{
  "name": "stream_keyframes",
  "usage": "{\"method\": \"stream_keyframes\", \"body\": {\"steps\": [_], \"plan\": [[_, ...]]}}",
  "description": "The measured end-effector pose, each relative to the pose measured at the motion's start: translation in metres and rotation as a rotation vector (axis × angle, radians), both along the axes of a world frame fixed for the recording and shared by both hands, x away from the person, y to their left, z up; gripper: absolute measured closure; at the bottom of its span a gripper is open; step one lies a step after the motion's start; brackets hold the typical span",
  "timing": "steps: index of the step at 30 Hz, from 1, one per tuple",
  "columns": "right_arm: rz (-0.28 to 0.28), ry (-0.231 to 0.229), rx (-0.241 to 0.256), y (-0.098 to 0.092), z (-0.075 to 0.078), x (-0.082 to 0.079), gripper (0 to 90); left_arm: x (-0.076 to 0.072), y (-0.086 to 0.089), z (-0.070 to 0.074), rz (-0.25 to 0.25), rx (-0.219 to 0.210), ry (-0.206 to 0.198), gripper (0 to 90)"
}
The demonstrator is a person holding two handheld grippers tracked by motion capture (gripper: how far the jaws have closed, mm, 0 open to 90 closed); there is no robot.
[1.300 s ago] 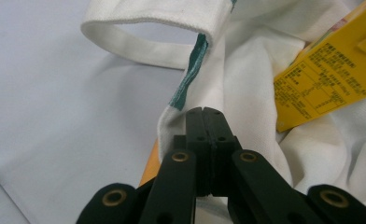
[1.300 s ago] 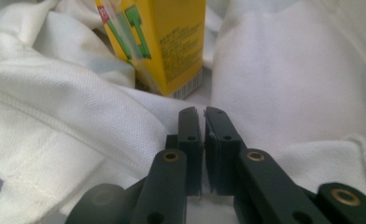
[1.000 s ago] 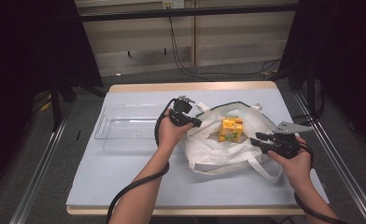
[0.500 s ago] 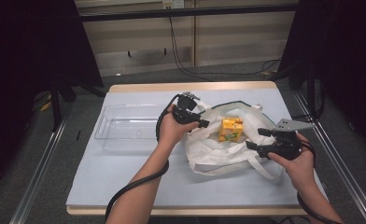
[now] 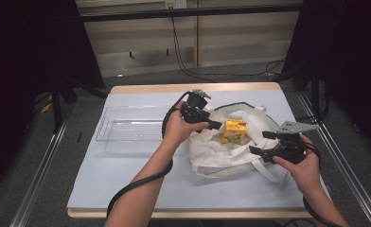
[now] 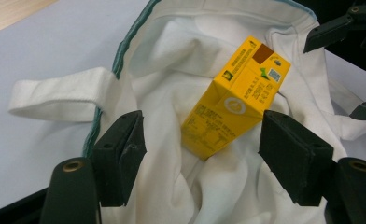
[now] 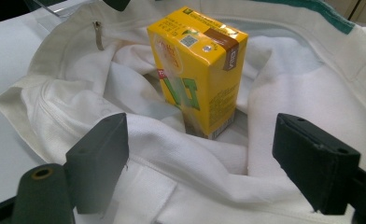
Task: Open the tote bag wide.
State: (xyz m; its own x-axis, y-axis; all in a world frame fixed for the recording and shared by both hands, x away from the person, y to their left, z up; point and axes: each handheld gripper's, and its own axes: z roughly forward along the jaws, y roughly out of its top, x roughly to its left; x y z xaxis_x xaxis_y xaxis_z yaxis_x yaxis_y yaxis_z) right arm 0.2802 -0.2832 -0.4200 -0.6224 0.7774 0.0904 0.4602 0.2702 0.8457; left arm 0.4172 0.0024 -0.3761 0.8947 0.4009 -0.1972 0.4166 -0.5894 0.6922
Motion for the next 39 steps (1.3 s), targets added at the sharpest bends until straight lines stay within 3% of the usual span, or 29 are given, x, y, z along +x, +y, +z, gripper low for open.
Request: {"method": "stream_keyframes", "body": {"steps": [11, 17, 27, 39], "plan": [[0.011, 0.008, 0.018, 0.000, 0.001, -0.002, 15.4, -0.003, -0.021, -0.001, -0.091, 0.018, -0.002, 27.1], [0.016, 0.019, 0.016, 0.000, -0.001, -0.002, 14.9, -0.003, -0.029, -0.003, -0.095, 0.031, -0.013, 26.4], [0.017, 0.024, 0.014, 0.000, -0.002, -0.002, 14.8, -0.002, -0.050, -0.005, -0.148, 0.056, -0.033, 25.5], [0.018, 0.023, 0.021, -0.002, -0.002, -0.002, 14.7, -0.004, -0.065, -0.010, -0.161, 0.084, -0.034, 26.6]]}}
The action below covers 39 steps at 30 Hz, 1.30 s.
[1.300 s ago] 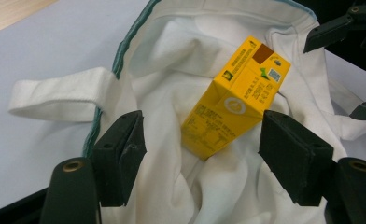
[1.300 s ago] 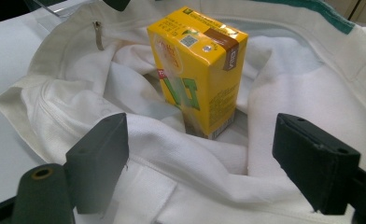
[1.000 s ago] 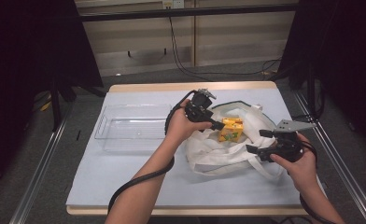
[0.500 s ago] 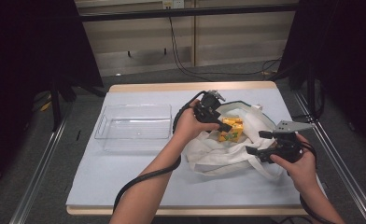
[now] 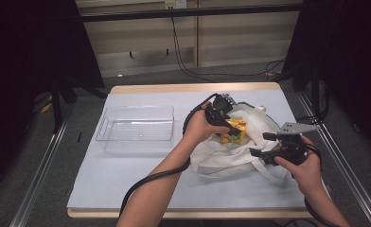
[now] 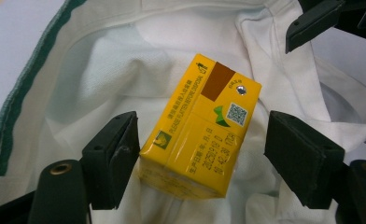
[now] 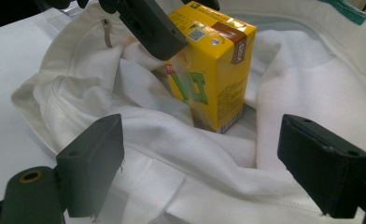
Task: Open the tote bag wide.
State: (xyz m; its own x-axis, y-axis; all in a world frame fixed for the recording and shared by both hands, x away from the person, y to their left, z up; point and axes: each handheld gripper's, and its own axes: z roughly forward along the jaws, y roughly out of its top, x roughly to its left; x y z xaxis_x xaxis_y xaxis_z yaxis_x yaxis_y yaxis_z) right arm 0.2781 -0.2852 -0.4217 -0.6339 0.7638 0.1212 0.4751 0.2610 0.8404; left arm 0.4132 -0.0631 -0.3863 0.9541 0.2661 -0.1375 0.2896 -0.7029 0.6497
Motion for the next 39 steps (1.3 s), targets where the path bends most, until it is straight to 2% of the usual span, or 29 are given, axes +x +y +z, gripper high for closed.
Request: {"method": "stream_keyframes", "body": {"steps": [5, 10, 14, 20, 23, 24, 27, 31, 35, 38, 39], "plan": [[-0.001, -0.001, 0.002, -0.001, 0.000, 0.000, 14.7, 0.000, -0.004, -0.002, -0.009, 0.005, -0.001, 28.4], [-0.001, 0.002, 0.002, -0.001, 0.000, 0.000, 14.6, 0.001, -0.009, -0.005, -0.024, 0.029, -0.013, 30.7], [-0.004, 0.002, 0.005, -0.002, 0.000, 0.000, 14.6, 0.001, -0.011, -0.007, -0.028, 0.024, -0.025, 33.3], [-0.006, 0.007, 0.005, -0.002, 0.000, 0.000, 14.5, 0.001, -0.004, -0.004, -0.062, 0.070, -0.042, 39.7], [0.001, 0.004, 0.004, -0.001, -0.001, 0.000, 14.5, -0.001, -0.003, -0.004, -0.061, 0.074, -0.040, 42.9], [-0.001, 0.007, 0.004, -0.001, -0.001, 0.000, 14.5, -0.001, -0.003, -0.004, -0.074, 0.083, -0.046, 43.2], [-0.001, 0.009, 0.006, -0.001, -0.001, 0.001, 14.5, -0.001, -0.005, -0.003, -0.081, 0.090, -0.051, 43.3], [-0.002, 0.008, 0.008, -0.002, 0.000, 0.000, 14.5, 0.000, -0.010, -0.002, -0.077, 0.092, -0.039, 41.4], [-0.005, 0.012, 0.011, -0.003, -0.001, 0.000, 14.5, 0.000, -0.018, -0.005, -0.072, 0.088, -0.024, 35.2], [0.000, 0.012, 0.008, -0.003, -0.001, 0.000, 14.5, 0.001, -0.023, -0.009, -0.093, 0.126, -0.028, 34.4], [0.001, 0.011, 0.008, -0.003, -0.001, 0.000, 14.5, 0.000, -0.025, -0.012, -0.085, 0.129, -0.019, 34.7]]}}
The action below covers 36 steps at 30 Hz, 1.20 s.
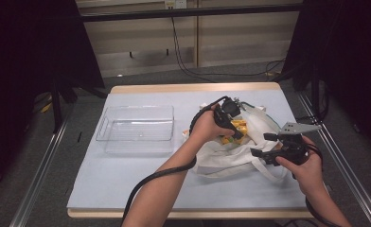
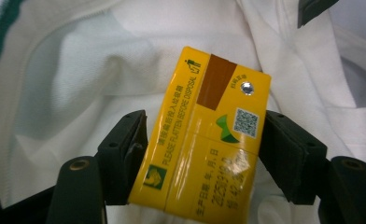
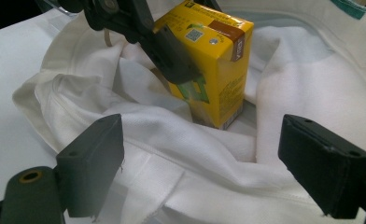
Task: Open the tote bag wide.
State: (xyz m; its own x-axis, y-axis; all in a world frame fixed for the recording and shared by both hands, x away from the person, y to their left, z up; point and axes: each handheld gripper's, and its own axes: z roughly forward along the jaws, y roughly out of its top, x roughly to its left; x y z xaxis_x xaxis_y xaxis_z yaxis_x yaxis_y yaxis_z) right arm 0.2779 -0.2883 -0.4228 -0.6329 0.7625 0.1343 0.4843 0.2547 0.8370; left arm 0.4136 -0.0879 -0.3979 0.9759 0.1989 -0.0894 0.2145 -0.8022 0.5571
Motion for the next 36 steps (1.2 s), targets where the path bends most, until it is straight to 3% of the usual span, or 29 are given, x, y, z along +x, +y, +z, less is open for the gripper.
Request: {"method": "stream_keyframes", "body": {"steps": [7, 14, 21, 29, 36], "plan": [[0.002, 0.000, 0.001, 0.000, -0.001, 0.000, 14.5, 0.001, 0.003, 0.002, -0.015, 0.021, -0.003, 44.9], [0.000, 0.002, 0.001, 0.000, -0.001, 0.000, 14.5, 0.000, 0.011, 0.010, -0.020, 0.013, -0.007, 46.6], [-0.002, -0.006, 0.004, 0.000, 0.002, -0.002, 14.4, -0.003, 0.016, 0.024, -0.049, 0.020, -0.039, 49.1], [-0.003, 0.002, 0.014, -0.001, 0.002, -0.002, 14.4, -0.001, 0.025, 0.044, -0.047, 0.009, -0.035, 49.6], [-0.003, 0.000, 0.014, 0.000, 0.003, -0.002, 14.3, -0.001, 0.030, 0.050, -0.046, 0.010, -0.030, 49.6]]}}
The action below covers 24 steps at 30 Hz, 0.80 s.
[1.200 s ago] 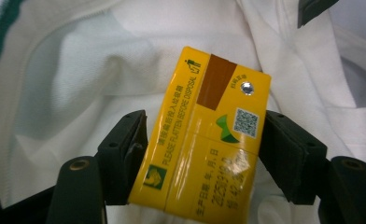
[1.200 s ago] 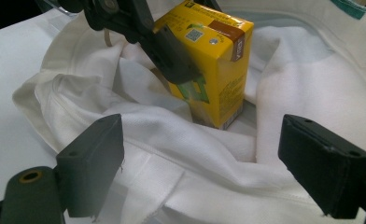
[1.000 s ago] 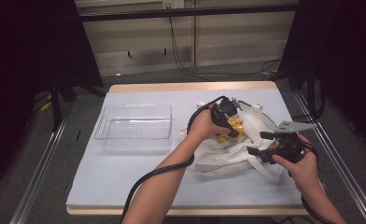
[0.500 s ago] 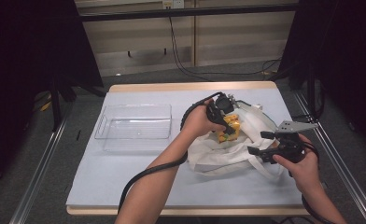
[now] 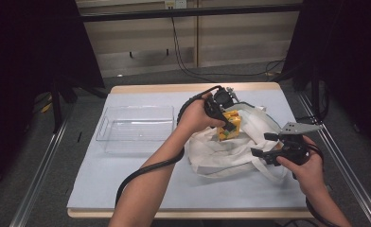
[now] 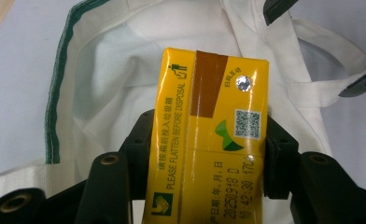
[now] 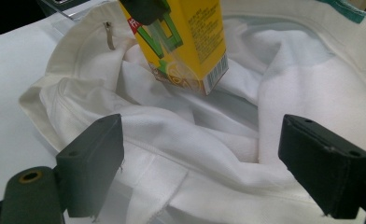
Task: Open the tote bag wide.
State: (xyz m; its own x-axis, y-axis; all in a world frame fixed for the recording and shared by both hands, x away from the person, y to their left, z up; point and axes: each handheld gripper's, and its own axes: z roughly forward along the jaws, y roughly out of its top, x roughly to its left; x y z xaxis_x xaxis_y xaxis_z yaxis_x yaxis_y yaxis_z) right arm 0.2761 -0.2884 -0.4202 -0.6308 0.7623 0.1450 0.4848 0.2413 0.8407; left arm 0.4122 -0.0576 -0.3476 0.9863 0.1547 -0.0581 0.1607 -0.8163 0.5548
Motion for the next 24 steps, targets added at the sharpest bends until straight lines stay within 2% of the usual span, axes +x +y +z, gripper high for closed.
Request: {"method": "stream_keyframes", "body": {"steps": [7, 15, 17, 24], "plan": [[0.007, 0.001, 0.001, 0.001, 0.000, 0.000, 14.2, 0.002, 0.009, 0.009, 0.036, -0.014, 0.046, 49.7], [0.014, 0.000, 0.007, 0.002, 0.001, -0.001, 14.2, 0.003, 0.019, 0.021, 0.029, 0.008, 0.027, 49.6], [0.017, 0.000, 0.008, 0.002, 0.001, -0.001, 14.2, 0.003, 0.022, 0.024, 0.028, 0.001, 0.017, 49.6], [0.019, 0.000, 0.013, 0.003, 0.002, -0.001, 14.1, 0.006, 0.034, 0.034, 0.023, 0.001, 0.028, 49.7]]}}
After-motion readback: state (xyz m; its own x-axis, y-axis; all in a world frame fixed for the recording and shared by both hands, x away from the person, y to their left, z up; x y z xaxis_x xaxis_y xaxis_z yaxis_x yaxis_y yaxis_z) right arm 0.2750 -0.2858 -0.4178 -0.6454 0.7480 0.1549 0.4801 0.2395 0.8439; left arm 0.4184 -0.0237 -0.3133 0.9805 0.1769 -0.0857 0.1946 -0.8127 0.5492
